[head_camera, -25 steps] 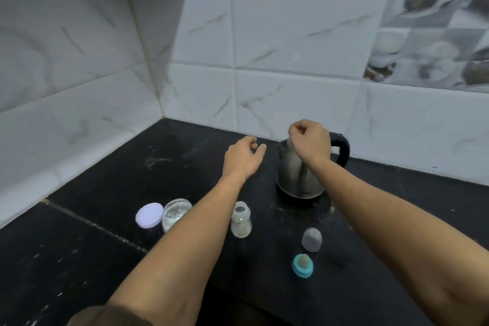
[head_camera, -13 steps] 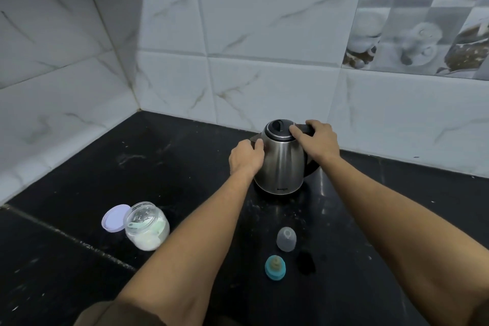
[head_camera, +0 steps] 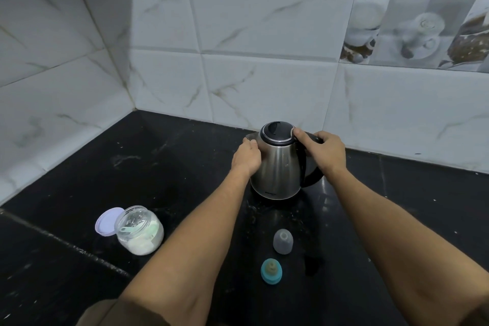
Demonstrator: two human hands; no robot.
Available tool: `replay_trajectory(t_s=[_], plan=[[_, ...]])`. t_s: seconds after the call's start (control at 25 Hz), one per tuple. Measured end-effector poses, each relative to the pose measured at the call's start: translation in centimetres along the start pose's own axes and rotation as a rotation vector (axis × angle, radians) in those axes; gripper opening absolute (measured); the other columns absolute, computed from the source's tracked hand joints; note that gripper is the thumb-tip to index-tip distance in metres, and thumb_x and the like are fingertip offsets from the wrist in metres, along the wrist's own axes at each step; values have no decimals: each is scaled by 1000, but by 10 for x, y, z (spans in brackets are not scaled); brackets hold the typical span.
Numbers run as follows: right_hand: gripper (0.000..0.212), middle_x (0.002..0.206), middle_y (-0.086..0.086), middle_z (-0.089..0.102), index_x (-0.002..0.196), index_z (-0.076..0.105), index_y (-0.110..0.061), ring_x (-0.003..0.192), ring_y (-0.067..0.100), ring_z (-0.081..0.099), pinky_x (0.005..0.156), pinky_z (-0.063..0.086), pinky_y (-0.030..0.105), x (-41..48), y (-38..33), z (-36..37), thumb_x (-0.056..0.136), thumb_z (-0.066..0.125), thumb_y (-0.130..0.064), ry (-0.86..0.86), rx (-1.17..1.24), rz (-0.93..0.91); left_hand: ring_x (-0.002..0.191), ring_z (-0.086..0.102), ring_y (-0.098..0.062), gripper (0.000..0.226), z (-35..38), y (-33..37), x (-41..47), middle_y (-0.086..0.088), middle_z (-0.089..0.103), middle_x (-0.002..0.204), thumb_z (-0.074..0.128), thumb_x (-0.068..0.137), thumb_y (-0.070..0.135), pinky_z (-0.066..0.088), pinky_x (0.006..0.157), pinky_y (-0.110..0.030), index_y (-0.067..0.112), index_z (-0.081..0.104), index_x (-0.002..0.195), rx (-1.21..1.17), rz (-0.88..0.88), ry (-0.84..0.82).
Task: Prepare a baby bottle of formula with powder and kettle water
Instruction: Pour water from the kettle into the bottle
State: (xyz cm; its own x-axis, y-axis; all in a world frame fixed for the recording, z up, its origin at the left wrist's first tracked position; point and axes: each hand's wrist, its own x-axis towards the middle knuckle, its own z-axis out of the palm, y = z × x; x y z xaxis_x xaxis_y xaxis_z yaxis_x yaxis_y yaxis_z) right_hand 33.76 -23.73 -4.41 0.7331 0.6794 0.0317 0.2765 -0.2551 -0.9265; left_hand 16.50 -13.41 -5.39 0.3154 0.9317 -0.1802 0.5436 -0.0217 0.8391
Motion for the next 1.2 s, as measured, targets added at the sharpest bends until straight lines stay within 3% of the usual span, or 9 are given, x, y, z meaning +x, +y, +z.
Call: replay_trajectory(t_s=[0.08,0.2,0.28,0.36,0.52,0.76,0.88,1.0,1.2], plan=[[88,71,17,68,68,54,-14,75,32,73,68,53,42,-1,-6,1,51,68,-100,0,-42,45,155,29,-31,55,2,-2,2,-10,32,169,24,114,31,22,125,-39,10,24,165,-16,-1,6],[86,62,11,66,62,50,-17,68,31,72,71,58,48,-4,-14,2,53,64,-101,35,-89,63,148,40,-33,52,4,-6,6,-9,46,161,25,112,33,30,123,-45,14,42,156,-30,-6,11],[84,50,3,42,55,34,-18,51,28,47,57,43,43,-6,-16,4,60,68,-95,62,-83,54,143,45,-33,50,6,-7,6,-8,53,154,26,110,34,34,120,-48,14,49,149,-53,-9,15],[82,52,-2,26,53,24,-21,52,21,31,56,31,36,-5,-14,8,65,72,-87,90,-50,40,142,46,-32,52,5,-6,6,-7,54,153,25,109,35,35,120,-49,15,50,149,-69,-25,17],[72,51,-2,24,49,28,-20,52,20,30,56,32,31,-5,-10,15,70,71,-74,192,-12,61,139,49,-30,52,-4,-1,4,-6,57,149,28,106,33,37,119,-49,16,54,147,-81,-49,2],[62,45,-4,27,47,33,-19,48,21,32,55,33,32,-3,-42,19,77,68,-60,197,40,71,122,60,-27,44,-39,11,-2,-2,70,123,33,89,29,45,111,-47,21,68,115,-149,14,-9],[62,45,-4,29,46,34,-19,47,20,33,52,32,32,-7,-82,16,77,68,-61,165,43,-10,134,55,-17,50,-77,15,-8,4,65,142,38,92,31,40,117,-41,27,67,133,-91,73,5],[62,46,-4,31,47,32,-19,46,20,32,51,31,32,-18,-116,16,78,66,-60,187,53,-67,150,41,-24,54,-121,2,-25,-6,48,160,41,102,12,29,126,-44,12,48,155,97,31,1],[56,50,-2,33,48,34,-17,49,23,37,51,32,31,-48,-152,20,73,62,-58,217,-7,-99,140,53,-30,65,-168,-39,-60,-11,57,150,57,86,-7,42,118,-46,9,55,149,409,-96,-128]])
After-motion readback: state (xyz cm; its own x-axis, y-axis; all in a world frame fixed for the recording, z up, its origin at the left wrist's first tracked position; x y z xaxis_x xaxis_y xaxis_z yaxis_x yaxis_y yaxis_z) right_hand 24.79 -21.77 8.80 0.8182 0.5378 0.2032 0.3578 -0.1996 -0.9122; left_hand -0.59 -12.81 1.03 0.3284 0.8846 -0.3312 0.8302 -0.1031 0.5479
